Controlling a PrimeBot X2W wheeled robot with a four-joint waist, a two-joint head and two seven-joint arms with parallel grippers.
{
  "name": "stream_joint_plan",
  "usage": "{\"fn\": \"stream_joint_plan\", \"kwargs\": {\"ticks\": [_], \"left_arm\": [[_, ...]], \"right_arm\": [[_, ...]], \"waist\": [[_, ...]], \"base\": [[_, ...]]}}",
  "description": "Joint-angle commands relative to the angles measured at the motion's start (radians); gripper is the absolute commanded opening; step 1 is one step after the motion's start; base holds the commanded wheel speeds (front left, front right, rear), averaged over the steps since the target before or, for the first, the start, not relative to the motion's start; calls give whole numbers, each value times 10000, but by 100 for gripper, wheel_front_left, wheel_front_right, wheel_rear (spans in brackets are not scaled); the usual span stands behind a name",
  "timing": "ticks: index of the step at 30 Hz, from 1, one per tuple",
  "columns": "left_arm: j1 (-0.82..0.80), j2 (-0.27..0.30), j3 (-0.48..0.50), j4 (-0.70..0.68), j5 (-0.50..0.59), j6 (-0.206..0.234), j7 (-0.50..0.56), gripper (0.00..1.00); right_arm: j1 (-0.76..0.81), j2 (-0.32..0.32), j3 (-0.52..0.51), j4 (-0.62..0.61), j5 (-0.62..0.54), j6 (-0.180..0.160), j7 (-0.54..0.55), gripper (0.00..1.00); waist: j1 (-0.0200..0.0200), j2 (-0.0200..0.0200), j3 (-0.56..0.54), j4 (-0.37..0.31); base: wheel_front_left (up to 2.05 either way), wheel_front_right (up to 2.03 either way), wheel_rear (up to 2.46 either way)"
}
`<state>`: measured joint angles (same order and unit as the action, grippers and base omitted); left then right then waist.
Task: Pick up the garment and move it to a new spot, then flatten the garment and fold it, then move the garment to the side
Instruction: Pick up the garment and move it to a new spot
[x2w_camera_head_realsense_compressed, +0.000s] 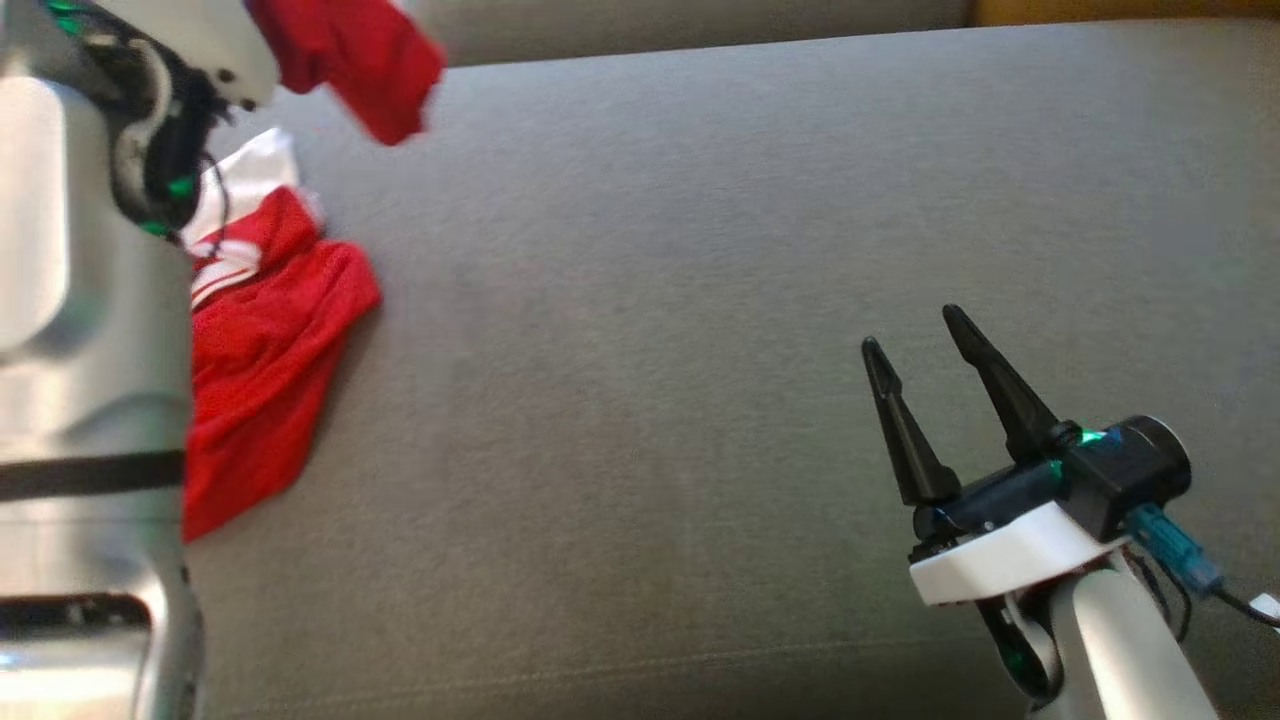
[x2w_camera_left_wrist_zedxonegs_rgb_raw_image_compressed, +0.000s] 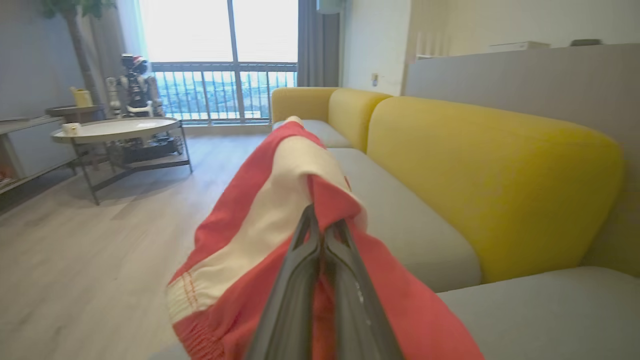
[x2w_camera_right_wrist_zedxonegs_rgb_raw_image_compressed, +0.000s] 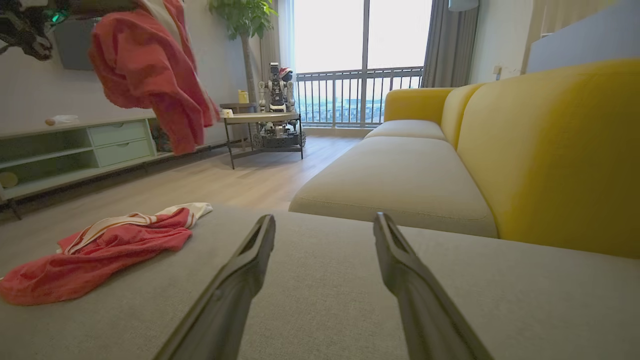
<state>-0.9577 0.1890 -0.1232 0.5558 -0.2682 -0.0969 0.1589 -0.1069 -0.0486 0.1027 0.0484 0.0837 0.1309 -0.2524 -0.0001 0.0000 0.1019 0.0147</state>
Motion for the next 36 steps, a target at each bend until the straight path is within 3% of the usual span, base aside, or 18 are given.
{"fn": "stream_joint_plan", "kwargs": {"ticks": [1,9,16,20,27,32,33,34,36], "left_arm": [[-105,202,131,-752,-100,34,147,0],[1485,-739,-118,-2403,-543,513,388,0],[2490,-1205,-540,-2677,-784,1030,-47,0],[2702,-1300,-898,-2513,-792,1229,-390,0],[3210,-1379,-2089,-987,-1057,1401,-1471,0],[3333,-1384,-3349,-176,-2049,1337,-2130,0],[3331,-1385,-3600,-101,-2285,1349,-2272,46],[3325,-1385,-3832,-17,-2489,1397,-2386,100],[3272,-1385,-4284,133,-2699,1579,-2660,100]], "right_arm": [[-80,-16,234,-453,144,-2,-93,100],[-194,-16,475,-1208,481,-2,-93,100],[-373,-16,546,-1543,527,-2,-93,100],[-415,-16,493,-1683,587,-2,-93,100],[-577,-16,607,-1801,805,-2,-93,100],[-564,-16,597,-1746,755,-2,-93,100],[-567,-16,581,-1716,730,-2,-93,100],[-570,-16,573,-1690,710,-2,-93,100],[-560,-16,562,-1640,657,-2,-93,100]], "waist": [[1,0,-313,-716],[1,0,-42,-2362],[1,0,651,-3650],[1,0,1067,-3970],[1,0,1799,-4395],[1,0,1831,-4291],[1,0,1779,-4217],[1,0,1705,-4135],[1,0,1512,-3905]], "base": [[0,0,0],[0,0,0],[0,0,0],[0,0,0],[0,0,0],[0,0,0],[0,0,0],[0,0,0],[0,0,0]]}}
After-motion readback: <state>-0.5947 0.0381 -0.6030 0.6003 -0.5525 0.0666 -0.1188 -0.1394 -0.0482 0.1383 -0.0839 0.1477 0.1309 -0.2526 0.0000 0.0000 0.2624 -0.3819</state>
